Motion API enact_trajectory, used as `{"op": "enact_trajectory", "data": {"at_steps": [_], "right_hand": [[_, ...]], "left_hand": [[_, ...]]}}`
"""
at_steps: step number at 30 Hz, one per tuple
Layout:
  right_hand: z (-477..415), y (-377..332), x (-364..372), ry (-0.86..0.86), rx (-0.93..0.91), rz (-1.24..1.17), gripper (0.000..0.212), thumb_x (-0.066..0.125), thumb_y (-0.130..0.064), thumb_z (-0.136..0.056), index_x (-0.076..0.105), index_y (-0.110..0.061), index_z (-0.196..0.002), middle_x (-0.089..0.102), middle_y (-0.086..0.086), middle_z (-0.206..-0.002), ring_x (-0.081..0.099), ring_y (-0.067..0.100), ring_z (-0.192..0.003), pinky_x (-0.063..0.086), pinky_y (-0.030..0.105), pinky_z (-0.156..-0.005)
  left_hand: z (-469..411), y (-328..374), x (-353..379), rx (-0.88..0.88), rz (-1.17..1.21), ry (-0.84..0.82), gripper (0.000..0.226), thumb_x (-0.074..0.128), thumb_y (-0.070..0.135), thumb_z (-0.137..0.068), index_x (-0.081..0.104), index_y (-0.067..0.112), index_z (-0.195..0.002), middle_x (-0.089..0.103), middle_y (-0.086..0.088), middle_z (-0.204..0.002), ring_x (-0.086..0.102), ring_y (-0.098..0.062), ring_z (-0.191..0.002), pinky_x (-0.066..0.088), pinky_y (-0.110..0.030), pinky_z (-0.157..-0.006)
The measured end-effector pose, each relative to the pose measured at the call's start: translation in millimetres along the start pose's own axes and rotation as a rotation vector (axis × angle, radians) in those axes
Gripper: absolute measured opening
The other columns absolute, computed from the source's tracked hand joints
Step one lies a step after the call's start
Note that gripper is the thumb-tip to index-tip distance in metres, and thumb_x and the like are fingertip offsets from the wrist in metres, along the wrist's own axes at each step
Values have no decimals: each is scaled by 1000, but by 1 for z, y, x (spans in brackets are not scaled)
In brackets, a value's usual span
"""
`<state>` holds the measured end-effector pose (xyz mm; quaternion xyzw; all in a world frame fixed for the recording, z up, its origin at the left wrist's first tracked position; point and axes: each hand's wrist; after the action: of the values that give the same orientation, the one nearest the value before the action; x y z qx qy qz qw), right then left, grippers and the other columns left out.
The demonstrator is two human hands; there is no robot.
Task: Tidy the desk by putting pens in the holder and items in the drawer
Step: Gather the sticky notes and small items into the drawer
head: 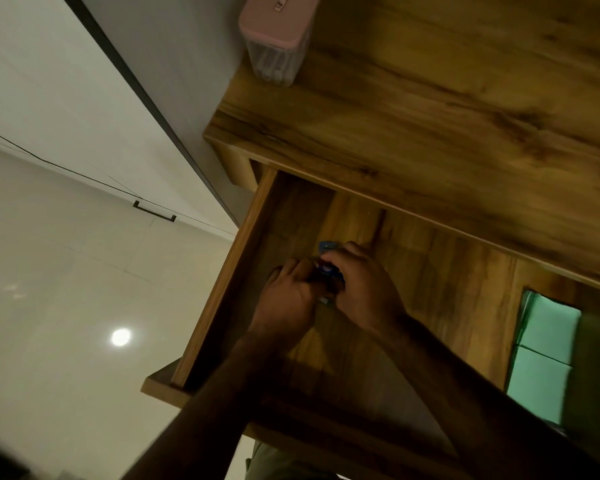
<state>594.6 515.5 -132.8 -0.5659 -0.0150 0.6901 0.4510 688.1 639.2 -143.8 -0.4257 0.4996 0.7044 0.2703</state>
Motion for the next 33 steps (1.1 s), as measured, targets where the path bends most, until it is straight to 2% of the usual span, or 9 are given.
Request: {"op": "enact_trajectory", "data": {"at_steps": [3,7,11,15,18,22,24,27,33], "right_hand": [[4,2,0,5,3,20,54,73,-11,-82,58,-24,-133,52,-1,-136,52,22,-127,54,39,-96],[9,-3,-18,133,-64,19,42,69,-15,-84,62,-26,-124,57,-6,-123,60,19,-111,56,35,-84],[0,-24,-49,240,-154,-220,38,58,-17,-85,62,-30,-120,61,-15,-112,63,6,-99,59,32,-81],[-34,-52,-92,431,-217,-344,39,60,-15,-85,65,-31,-120,62,-23,-99,61,-6,-89,53,17,-76],[-76,-78,-128,503,-225,-350,40,64,-14,-89,63,-31,-124,62,-10,-117,62,4,-100,57,29,-82],[-140,-102,-161,476,-90,-402,43,63,-24,-93,55,-36,-133,54,-2,-133,62,9,-102,58,26,-77],[-160,-111,-167,462,-67,-498,42,61,-24,-93,56,-37,-133,57,1,-133,65,12,-97,60,27,-71],[-174,-119,-166,392,-22,-552,36,56,-31,-99,56,-33,-135,59,1,-135,66,20,-104,61,36,-82],[-181,-123,-163,413,57,-671,27,56,-20,-97,64,-31,-121,63,-4,-128,68,21,-102,62,48,-82]], "left_hand": [[1,-1,1,13,20,49,31,70,11,-81,71,29,-106,59,2,-115,53,-24,-108,50,-40,-84],[-4,3,-15,39,89,162,28,61,12,-81,66,25,-106,58,1,-106,53,-21,-96,50,-40,-72],[-24,10,-58,36,176,330,26,49,20,-84,66,20,-104,57,1,-102,53,-15,-90,50,-35,-68],[-57,11,-121,-53,331,522,22,61,13,-83,65,20,-103,54,3,-106,54,-12,-93,48,-26,-70],[-97,-2,-163,-152,224,591,43,58,21,-82,55,19,-125,48,-7,-126,50,-24,-111,53,-39,-84],[-147,-21,-203,-289,-43,629,61,49,40,-88,38,21,-145,41,-17,-134,46,-35,-121,50,-46,-93],[-169,-28,-210,-338,-67,552,63,47,43,-93,31,21,-149,38,-19,-139,42,-37,-127,45,-48,-101],[-193,-31,-210,-409,-92,411,53,41,40,-99,40,12,-144,43,-22,-141,43,-40,-128,39,-47,-106],[-203,-44,-224,-412,23,525,31,44,19,-99,62,7,-120,63,-18,-123,58,-37,-116,42,-41,-99]]}}
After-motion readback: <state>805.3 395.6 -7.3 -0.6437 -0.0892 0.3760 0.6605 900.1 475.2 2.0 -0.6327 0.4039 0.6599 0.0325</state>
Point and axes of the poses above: each hand's wrist, its own z-axis away from the middle knuckle, its own x-axis out of the palm, y = z × x
